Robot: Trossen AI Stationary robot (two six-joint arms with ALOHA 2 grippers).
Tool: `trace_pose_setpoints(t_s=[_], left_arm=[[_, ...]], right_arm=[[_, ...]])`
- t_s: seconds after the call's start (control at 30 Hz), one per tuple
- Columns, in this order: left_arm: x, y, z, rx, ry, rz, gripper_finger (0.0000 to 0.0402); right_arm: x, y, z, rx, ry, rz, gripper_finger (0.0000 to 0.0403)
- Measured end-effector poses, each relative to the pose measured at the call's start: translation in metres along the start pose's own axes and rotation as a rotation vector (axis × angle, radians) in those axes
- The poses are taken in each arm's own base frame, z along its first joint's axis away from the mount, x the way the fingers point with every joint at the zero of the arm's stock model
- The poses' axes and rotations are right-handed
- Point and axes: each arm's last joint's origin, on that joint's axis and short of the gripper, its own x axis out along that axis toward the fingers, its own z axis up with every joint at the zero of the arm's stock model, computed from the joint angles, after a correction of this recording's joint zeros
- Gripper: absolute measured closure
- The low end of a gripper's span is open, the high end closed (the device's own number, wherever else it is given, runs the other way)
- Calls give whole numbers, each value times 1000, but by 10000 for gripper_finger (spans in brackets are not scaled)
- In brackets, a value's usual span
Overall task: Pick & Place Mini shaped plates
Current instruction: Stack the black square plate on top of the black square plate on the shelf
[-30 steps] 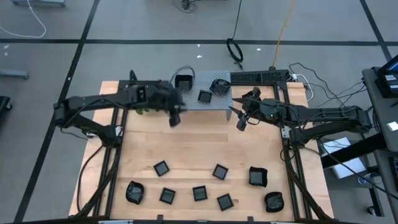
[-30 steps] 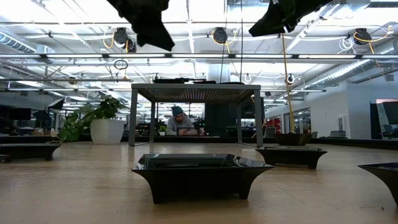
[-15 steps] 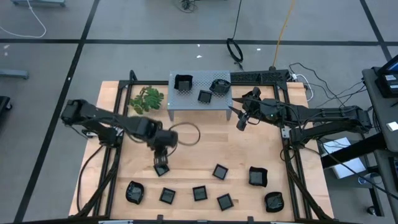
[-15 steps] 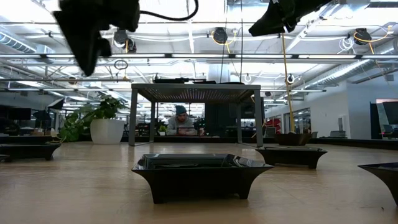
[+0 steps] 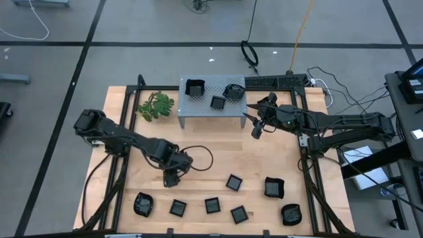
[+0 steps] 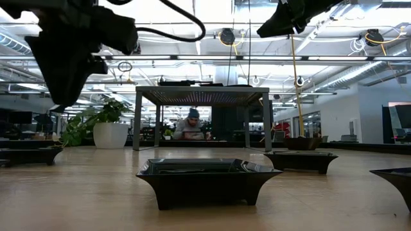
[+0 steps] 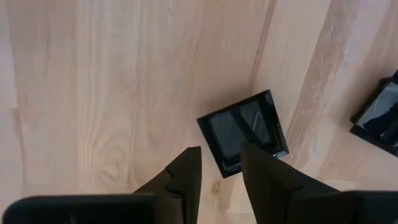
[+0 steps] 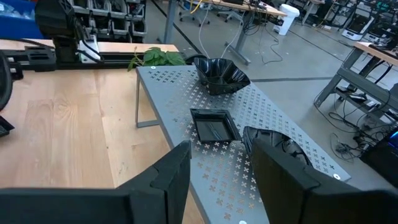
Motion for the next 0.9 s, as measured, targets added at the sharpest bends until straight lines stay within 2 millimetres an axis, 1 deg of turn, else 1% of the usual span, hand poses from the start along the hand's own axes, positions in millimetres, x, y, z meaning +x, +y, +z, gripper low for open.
trace_pose_setpoints(t_s=[0.07,0.17,0.33,0.47,0.6,0.7,0.9], left_arm=[[3,1,-2,-5,11,5,286],[11,2,-11,0,46,25,286],[35,10,-34,-46,147,51,286],[52,14,-46,-103,160,4,286],[56,14,-46,-116,101,-53,286],[53,12,-41,-112,48,-89,286],[51,14,-38,-78,17,-102,286]], right_arm=[[0,0,0,0,0,0,248],[0,0,0,-1,1,0,248],[0,0,-1,38,9,1,248],[0,0,-2,44,17,1,248],[0,0,-2,44,17,1,248],[0,0,-2,44,17,1,248],[0,0,-2,45,17,1,248]])
